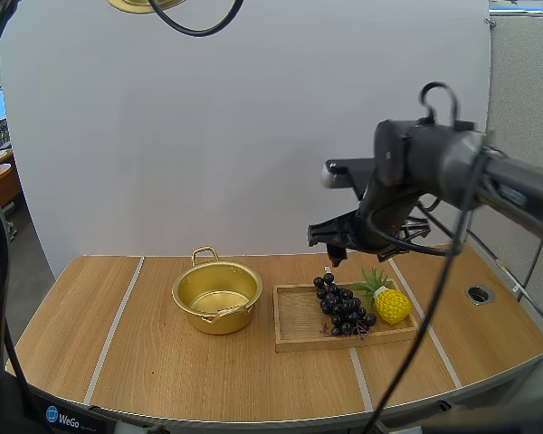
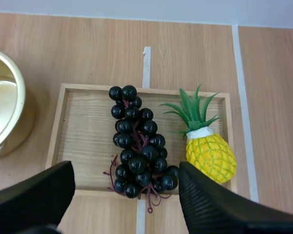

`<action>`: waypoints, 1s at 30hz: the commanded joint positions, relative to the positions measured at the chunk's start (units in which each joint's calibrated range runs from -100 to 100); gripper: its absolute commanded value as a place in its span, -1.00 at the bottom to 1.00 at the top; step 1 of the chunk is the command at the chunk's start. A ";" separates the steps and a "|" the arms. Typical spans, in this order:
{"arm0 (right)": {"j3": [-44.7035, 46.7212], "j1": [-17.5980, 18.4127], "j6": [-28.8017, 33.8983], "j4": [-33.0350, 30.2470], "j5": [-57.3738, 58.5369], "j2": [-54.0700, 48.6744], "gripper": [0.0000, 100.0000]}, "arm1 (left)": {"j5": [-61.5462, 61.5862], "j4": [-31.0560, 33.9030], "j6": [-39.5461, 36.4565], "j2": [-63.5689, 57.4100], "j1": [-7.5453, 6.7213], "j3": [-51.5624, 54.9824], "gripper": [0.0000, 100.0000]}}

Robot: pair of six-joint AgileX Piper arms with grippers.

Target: Open the pot, put the grape inside, and close it

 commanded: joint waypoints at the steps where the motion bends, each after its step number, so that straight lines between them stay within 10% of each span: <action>1: -0.40 -0.25 -0.94 -0.55 -4.08 3.33 1.00 | -3.26 0.88 -0.63 -0.45 -0.03 -0.47 -1.00; 30: -0.40 -0.25 -3.88 -2.62 -16.30 26.12 1.00 | -3.26 0.88 -0.63 -0.45 -0.03 -0.47 -1.00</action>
